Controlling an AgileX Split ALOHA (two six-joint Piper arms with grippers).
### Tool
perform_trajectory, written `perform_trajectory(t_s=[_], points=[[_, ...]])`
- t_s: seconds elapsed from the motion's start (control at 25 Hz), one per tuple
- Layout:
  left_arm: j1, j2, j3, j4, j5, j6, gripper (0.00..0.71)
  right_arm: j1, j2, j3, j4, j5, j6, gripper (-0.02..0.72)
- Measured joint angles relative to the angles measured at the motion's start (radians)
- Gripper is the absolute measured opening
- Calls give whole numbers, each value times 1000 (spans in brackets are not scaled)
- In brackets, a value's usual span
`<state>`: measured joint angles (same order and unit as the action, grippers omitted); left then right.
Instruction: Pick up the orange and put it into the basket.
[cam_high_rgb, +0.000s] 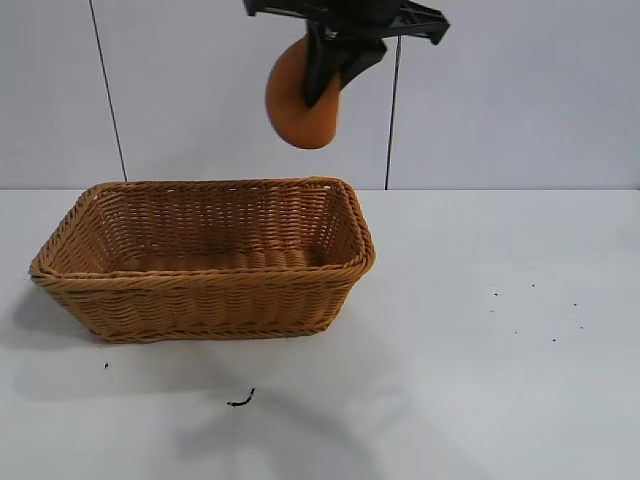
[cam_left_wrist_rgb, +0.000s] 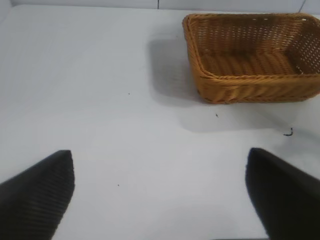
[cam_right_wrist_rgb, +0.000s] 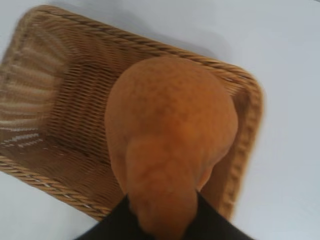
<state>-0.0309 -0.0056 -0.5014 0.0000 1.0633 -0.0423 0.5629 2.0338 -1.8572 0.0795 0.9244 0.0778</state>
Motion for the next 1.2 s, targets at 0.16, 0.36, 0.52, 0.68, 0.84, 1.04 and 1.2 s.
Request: perform_trajectory(t_s=[0.16, 0.36, 0.52, 0.68, 0.84, 1.04, 1.2], points=[[0, 0, 0, 0, 1, 0, 666, 51, 93, -1, 0, -63, 8, 8], [0, 0, 0, 0, 1, 0, 666, 57, 216, -1, 0, -117, 17, 8], [0, 0, 0, 0, 1, 0, 666, 56, 271, 0, -2, -137, 18, 8], [0, 0, 0, 0, 1, 0, 666, 56, 267, 0, -2, -152, 18, 170], [0, 0, 0, 0, 1, 0, 666, 56, 264, -1, -3, -142, 18, 497], [0, 0, 0, 0, 1, 0, 666, 56, 220, -95, -25, -11, 17, 684], [0, 0, 0, 0, 1, 0, 666, 46, 198, -253, -79, 133, 43, 693]])
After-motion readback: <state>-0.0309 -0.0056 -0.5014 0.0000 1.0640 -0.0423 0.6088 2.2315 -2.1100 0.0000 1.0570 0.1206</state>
